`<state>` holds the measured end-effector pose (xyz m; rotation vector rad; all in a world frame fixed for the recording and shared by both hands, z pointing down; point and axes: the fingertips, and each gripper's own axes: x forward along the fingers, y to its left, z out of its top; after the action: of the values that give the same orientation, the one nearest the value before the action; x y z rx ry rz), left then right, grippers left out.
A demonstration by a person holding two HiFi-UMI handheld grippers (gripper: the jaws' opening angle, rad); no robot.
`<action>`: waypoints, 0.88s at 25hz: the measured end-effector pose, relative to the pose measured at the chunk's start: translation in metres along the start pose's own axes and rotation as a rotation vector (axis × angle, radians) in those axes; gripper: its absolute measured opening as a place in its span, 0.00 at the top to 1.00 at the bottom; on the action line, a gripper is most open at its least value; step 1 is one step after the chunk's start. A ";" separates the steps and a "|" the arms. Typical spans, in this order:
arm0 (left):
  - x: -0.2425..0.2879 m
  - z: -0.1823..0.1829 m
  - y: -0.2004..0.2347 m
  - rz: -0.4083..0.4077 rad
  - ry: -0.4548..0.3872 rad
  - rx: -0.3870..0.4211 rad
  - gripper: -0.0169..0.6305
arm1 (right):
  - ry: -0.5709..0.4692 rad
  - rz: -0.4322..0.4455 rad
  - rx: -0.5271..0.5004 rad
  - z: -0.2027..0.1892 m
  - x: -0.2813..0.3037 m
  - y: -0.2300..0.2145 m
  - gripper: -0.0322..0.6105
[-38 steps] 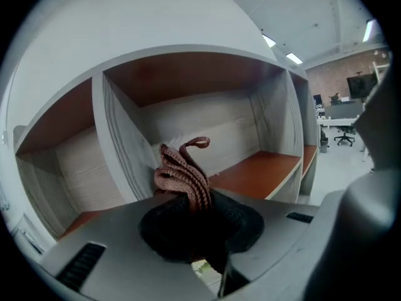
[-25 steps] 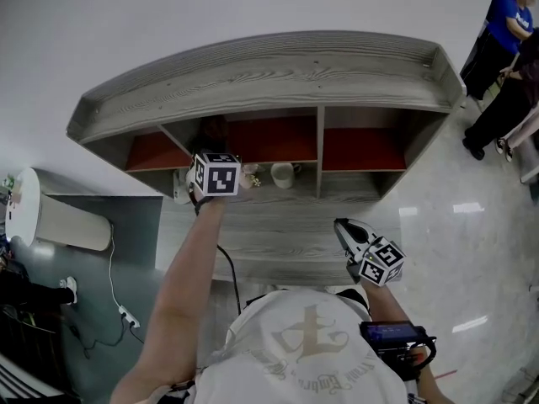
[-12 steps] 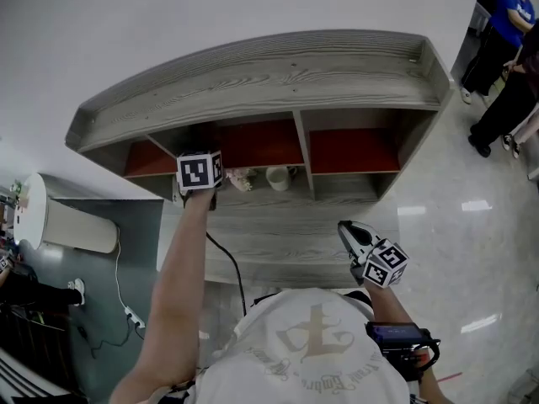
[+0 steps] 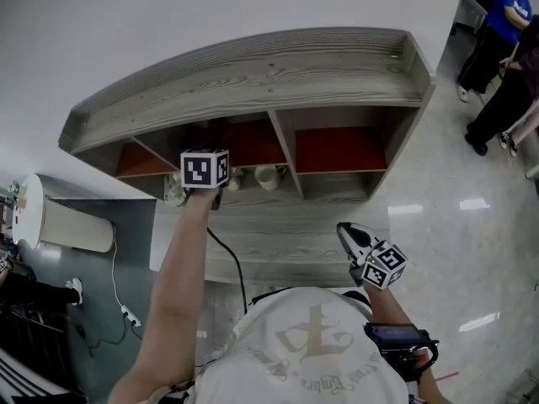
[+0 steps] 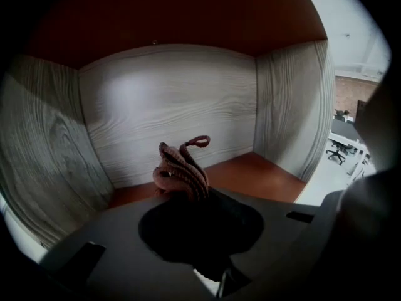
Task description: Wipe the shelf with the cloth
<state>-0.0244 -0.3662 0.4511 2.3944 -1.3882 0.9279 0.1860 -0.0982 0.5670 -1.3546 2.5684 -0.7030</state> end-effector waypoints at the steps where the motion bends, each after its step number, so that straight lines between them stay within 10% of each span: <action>1: 0.002 0.002 -0.007 -0.013 -0.002 0.006 0.88 | 0.001 0.002 0.002 -0.001 -0.002 -0.001 0.94; 22: 0.002 0.021 -0.128 -0.183 -0.038 0.154 0.88 | 0.022 0.067 0.019 -0.005 -0.019 -0.010 0.94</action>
<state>0.0922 -0.3103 0.4513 2.6126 -1.1229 0.9777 0.2033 -0.0859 0.5743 -1.2563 2.6032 -0.7330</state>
